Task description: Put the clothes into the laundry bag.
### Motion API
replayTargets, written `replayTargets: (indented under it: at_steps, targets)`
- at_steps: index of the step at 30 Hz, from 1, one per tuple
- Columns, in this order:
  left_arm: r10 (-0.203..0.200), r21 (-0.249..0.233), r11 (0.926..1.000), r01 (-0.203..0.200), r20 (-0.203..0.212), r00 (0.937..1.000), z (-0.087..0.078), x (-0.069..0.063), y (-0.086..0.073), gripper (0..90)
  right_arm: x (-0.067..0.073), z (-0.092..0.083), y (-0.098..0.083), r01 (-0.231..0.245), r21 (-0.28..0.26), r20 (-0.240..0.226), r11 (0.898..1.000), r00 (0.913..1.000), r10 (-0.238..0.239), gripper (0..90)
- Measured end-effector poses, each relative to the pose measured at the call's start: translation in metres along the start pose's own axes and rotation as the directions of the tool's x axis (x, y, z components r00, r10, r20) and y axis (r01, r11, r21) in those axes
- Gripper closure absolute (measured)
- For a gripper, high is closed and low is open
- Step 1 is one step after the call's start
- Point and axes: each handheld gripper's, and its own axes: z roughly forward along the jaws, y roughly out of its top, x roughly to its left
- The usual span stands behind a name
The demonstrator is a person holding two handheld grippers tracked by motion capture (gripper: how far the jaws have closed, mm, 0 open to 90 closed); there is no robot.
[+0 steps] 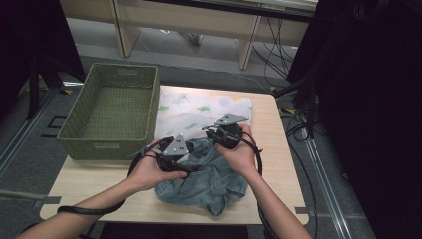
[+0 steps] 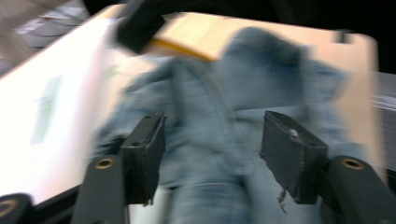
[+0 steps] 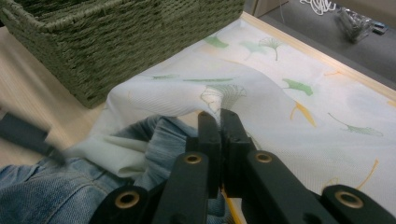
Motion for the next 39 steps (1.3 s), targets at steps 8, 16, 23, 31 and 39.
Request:
replayTargets:
  at_steps: [8,16,23,31,39]
  targets:
    - [0.174,0.174,0.9685,-0.178,0.04,0.984,0.049,-0.017,-0.012,27.9,0.003,0.002,-0.002,-0.003,0.031,-0.009,1.0,1.0,0.003,89.8]
    - [0.214,0.234,0.9516,-0.198,-0.044,0.9758,0.068,-0.003,-0.024,75.7,0.002,0.003,-0.005,-0.006,0.053,-0.019,0.999,0.9998,0.007,89.9]
    - [0.144,0.153,0.9806,-0.122,-0.141,0.9794,0.038,0.013,-0.012,80.4,0.005,-0.007,0.004,0.001,0.014,-0.027,1.0,0.9996,-0.001,89.9]
    - [0.083,0.102,0.9929,-0.061,-0.227,0.9703,0.019,0.029,0.002,80.5,0.011,-0.017,0.017,0.016,-0.038,-0.03,0.999,0.9994,-0.017,89.9]
    - [0.07,0.196,0.9804,-0.02,-0.25,0.9656,0.054,0.041,-0.018,79.8,0.007,-0.013,0.011,0.001,-0.011,-0.036,1.0,0.9994,-0.002,89.9]
